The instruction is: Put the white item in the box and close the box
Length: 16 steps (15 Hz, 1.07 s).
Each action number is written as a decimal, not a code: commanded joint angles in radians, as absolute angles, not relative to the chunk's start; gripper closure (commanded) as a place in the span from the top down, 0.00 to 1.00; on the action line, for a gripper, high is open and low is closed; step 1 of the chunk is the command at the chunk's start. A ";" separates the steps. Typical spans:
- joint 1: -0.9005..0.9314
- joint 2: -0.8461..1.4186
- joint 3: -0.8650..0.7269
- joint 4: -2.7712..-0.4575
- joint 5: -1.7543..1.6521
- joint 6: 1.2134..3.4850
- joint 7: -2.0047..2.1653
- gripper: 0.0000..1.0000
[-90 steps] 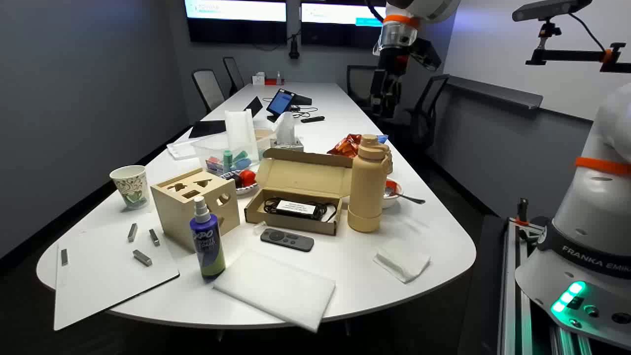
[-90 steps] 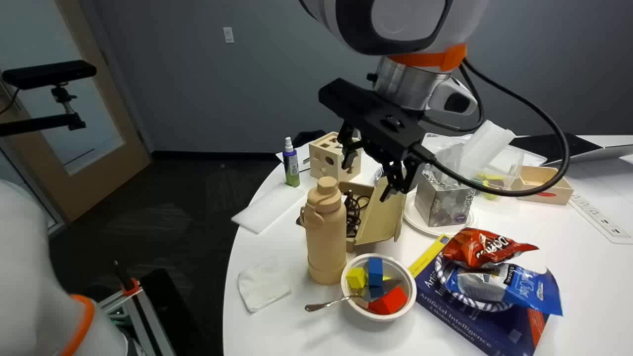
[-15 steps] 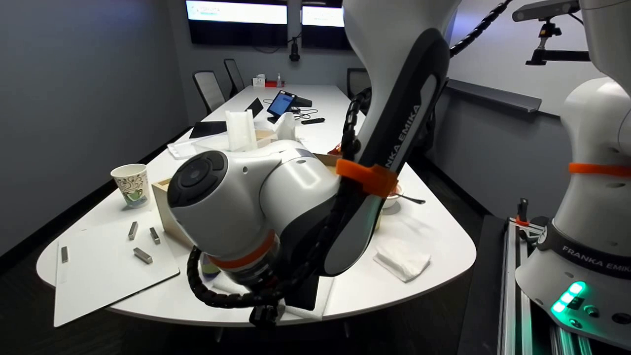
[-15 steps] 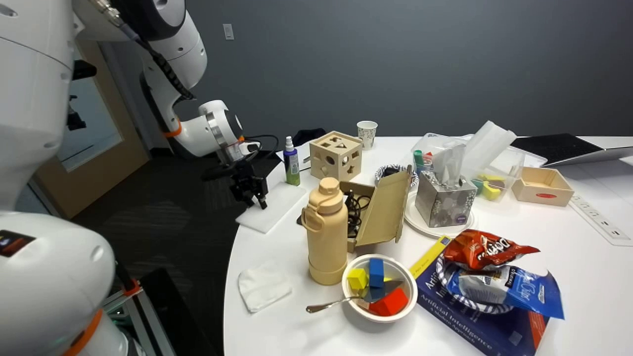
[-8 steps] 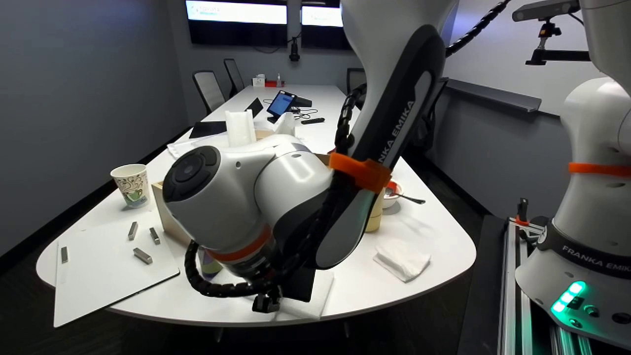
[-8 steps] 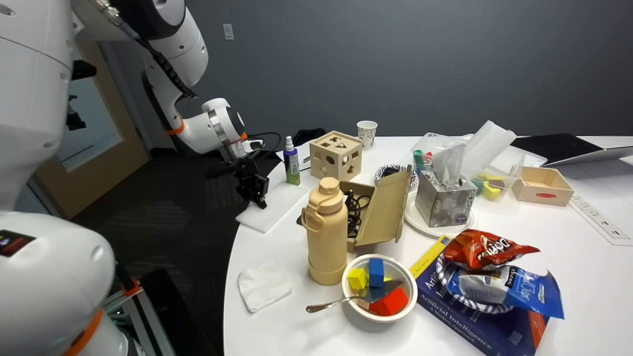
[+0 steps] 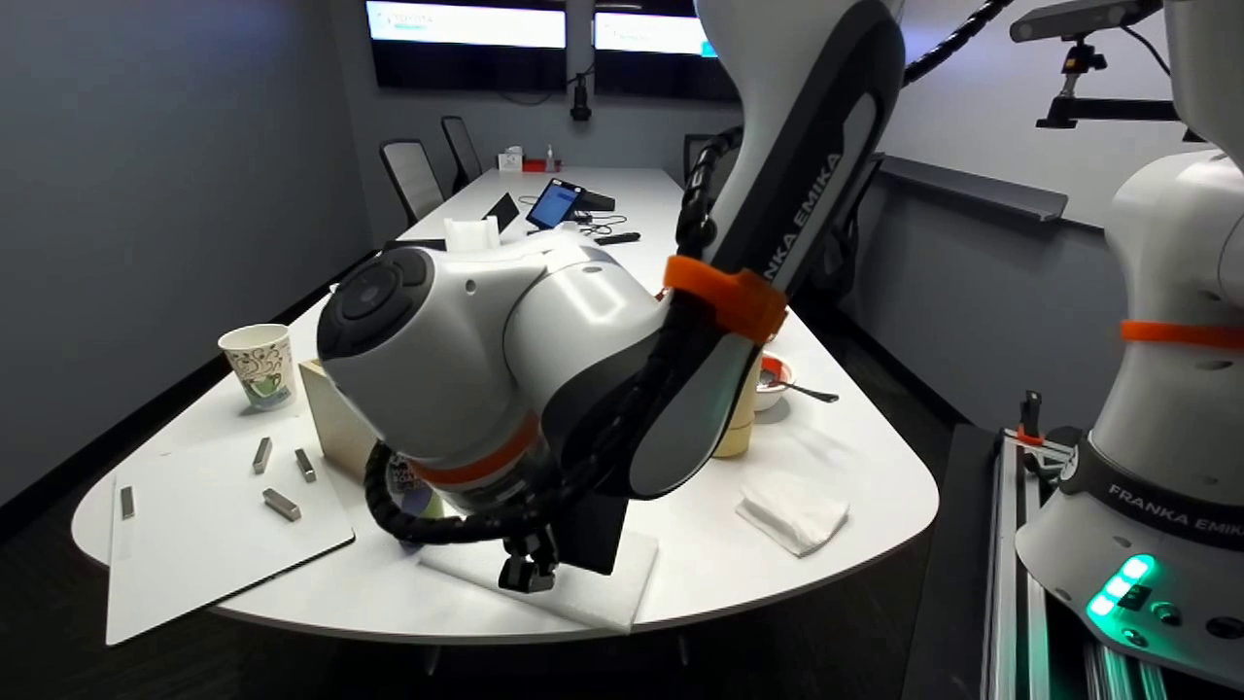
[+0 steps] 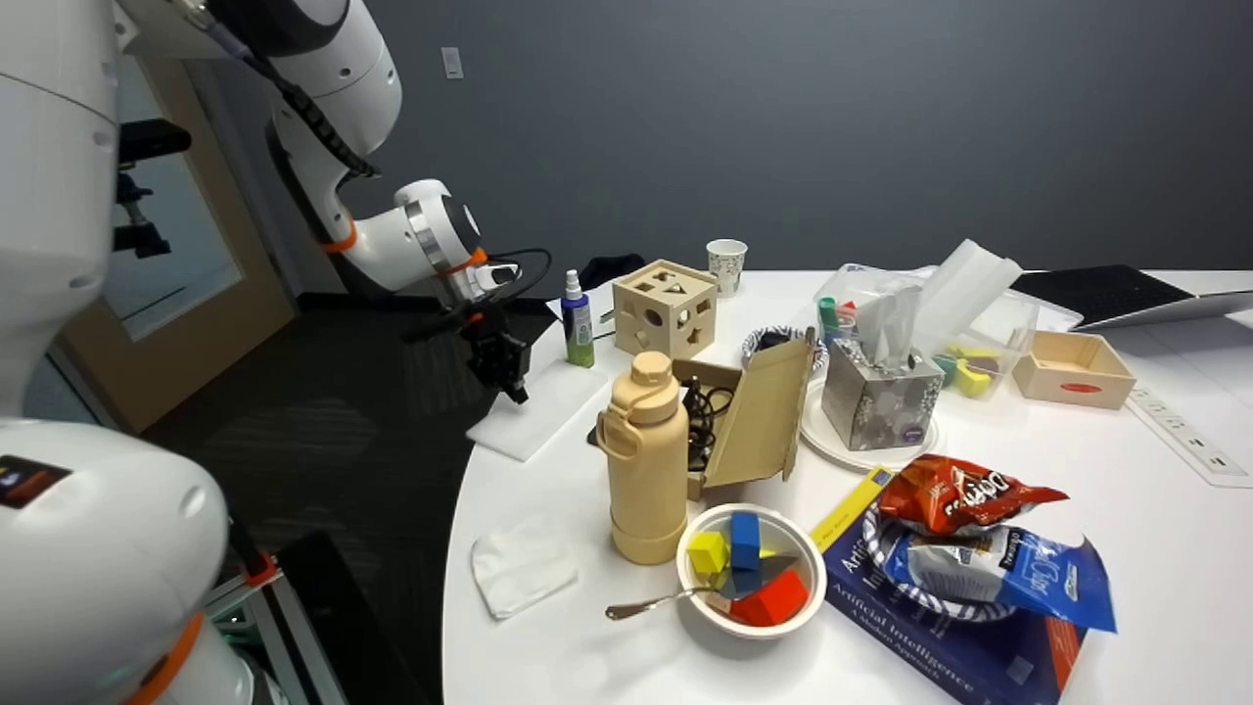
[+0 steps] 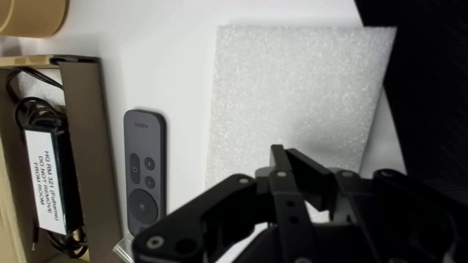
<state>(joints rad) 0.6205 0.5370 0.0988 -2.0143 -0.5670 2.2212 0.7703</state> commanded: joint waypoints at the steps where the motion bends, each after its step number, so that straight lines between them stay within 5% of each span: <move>1: 0.605 0.471 0.124 -2.073 -0.533 2.232 0.772 0.33; 2: 0.600 0.470 0.132 -2.076 -0.526 2.255 0.764 0.34; 10: 0.593 0.471 0.164 -2.119 -0.418 2.360 0.696 0.95; 16: 0.604 0.497 0.132 -2.120 -0.434 2.333 0.715 1.00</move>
